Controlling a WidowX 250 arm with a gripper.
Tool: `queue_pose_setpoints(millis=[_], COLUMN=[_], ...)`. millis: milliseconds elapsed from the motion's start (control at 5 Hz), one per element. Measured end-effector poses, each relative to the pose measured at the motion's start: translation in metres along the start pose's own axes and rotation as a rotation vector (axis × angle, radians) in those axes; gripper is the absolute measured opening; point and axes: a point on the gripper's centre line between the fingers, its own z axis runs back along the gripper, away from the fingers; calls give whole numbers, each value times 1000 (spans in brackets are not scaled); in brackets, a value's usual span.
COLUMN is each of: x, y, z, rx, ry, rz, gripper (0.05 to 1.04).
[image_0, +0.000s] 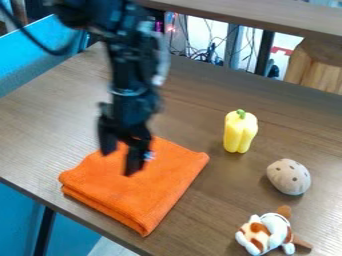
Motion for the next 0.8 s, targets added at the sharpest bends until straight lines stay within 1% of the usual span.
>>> queue_pose_setpoints(millis=[200, 400, 600, 800], x=[22, 37, 59, 64], y=[-37, -67, -100, -134], z=[14, 14, 8, 8], rx=[18, 22, -2, -16], ry=[-39, -61, -68, -71], rz=[-124, -202, -313, -456], gripper=[1001, 1001, 1001, 1001])
